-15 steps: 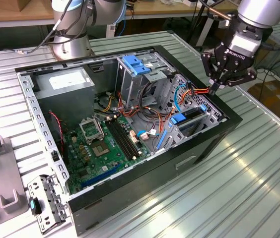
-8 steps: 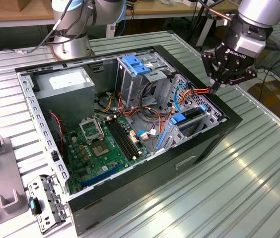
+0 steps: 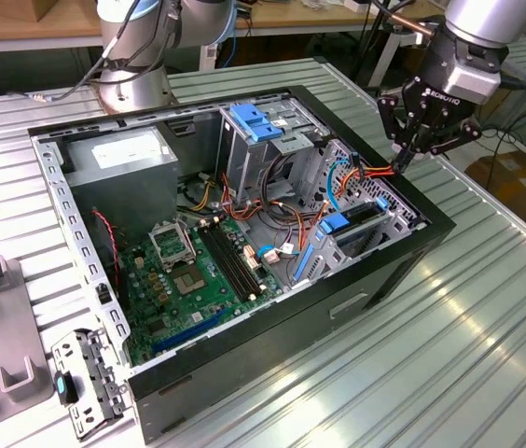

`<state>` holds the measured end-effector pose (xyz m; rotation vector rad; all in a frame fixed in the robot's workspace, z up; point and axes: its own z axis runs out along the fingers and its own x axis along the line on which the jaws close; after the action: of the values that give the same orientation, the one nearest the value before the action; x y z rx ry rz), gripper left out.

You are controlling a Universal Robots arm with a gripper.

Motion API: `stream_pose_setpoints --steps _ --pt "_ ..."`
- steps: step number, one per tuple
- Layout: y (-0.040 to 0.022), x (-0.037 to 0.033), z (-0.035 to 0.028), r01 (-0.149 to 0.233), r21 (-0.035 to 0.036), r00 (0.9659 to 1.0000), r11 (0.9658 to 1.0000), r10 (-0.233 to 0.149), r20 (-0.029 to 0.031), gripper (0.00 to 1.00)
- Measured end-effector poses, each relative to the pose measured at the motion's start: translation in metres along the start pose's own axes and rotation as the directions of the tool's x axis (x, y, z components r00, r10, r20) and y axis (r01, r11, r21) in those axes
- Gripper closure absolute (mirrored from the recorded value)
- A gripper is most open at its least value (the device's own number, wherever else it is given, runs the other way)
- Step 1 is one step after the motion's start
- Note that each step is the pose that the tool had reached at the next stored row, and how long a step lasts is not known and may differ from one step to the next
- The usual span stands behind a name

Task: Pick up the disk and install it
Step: 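Insert the first disk wire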

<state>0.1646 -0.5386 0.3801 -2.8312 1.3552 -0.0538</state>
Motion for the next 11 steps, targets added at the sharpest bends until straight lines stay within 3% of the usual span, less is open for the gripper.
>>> stream_pose_setpoints --steps 2,3,7,11 --pt "-0.0010 -0.0001 0.0006 0.019 0.0003 0.9998 0.9998 -0.019 0.0000 0.82" --pt "-0.0016 -0.0001 0.0008 0.025 0.0002 0.9997 0.9997 -0.025 -0.0003 0.75" --pt "-0.0059 -0.0016 0.0027 0.036 -0.0034 0.9993 0.9994 -0.036 -0.0052 0.75" --pt "-0.0077 -0.0011 0.0046 0.071 -0.0049 0.9975 0.9975 -0.071 -0.0080 0.74"
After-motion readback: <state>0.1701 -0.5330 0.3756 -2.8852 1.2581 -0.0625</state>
